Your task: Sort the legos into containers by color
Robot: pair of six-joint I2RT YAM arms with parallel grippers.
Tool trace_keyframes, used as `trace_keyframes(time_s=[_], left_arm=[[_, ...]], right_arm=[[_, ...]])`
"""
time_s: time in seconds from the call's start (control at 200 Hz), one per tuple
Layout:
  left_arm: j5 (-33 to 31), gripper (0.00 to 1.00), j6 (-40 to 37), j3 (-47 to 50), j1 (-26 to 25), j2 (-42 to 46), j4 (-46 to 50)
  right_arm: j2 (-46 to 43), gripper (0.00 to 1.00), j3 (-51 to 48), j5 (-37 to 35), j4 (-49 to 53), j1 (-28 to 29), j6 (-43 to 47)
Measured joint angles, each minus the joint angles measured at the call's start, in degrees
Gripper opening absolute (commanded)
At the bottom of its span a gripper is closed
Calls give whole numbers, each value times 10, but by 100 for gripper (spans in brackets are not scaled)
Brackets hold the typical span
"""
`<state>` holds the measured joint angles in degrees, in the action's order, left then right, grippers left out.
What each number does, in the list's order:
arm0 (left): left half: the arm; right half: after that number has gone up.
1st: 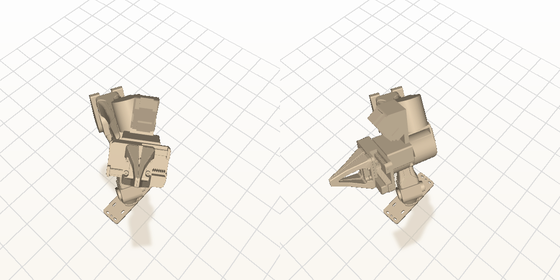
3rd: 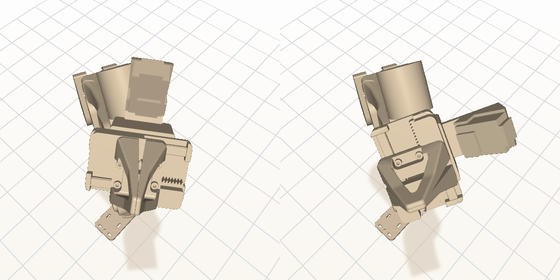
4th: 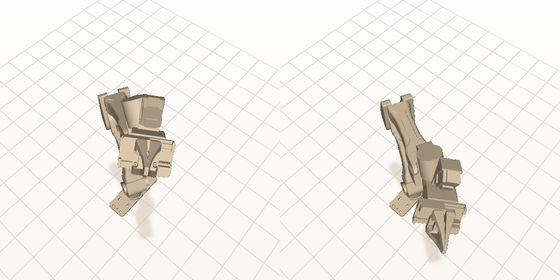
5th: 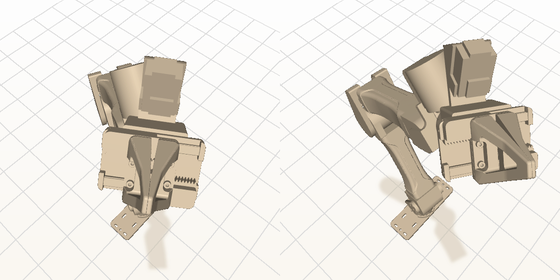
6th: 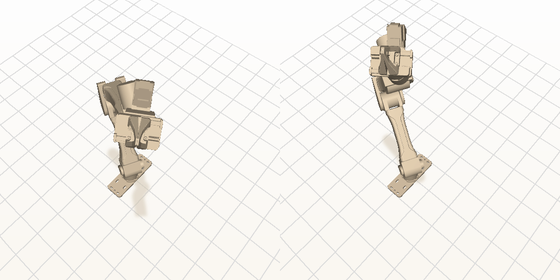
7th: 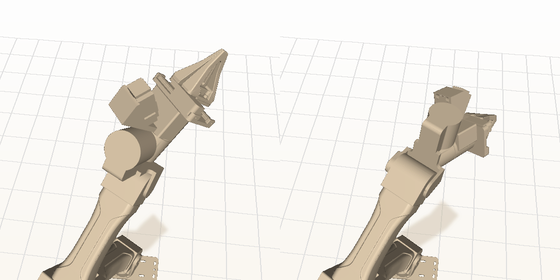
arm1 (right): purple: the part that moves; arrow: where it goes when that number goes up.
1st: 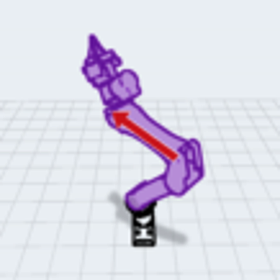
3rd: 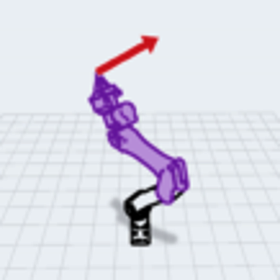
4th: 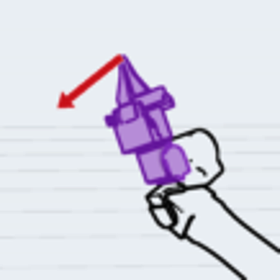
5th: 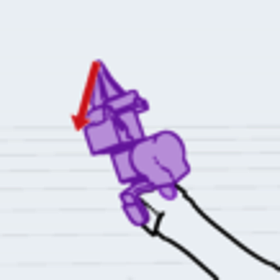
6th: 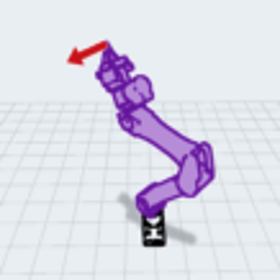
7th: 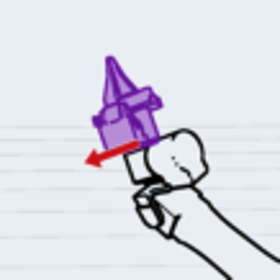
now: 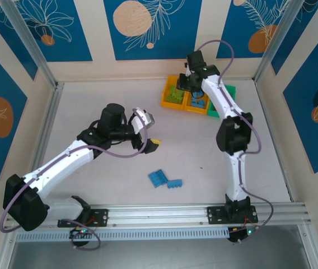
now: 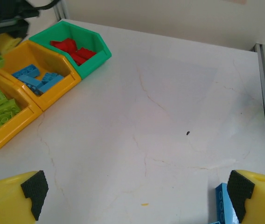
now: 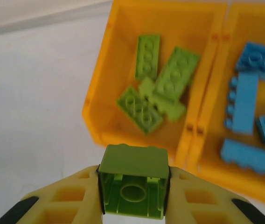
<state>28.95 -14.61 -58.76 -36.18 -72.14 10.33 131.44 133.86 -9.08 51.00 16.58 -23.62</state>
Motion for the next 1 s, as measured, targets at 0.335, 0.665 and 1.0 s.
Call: trace_keyframes(time_s=[0.335,0.665,1.0], left_arm=[[-11,100,34,-1,-9,-1,2],[-16,100,33,-1,-9,-17,2],[-17,100,3,0,-10,-17,18]], right_arm=[[165,61,195,50,38,-12,8],[2,61,1,102,78,-16,19],[-396,66,-509,143,87,51,11]])
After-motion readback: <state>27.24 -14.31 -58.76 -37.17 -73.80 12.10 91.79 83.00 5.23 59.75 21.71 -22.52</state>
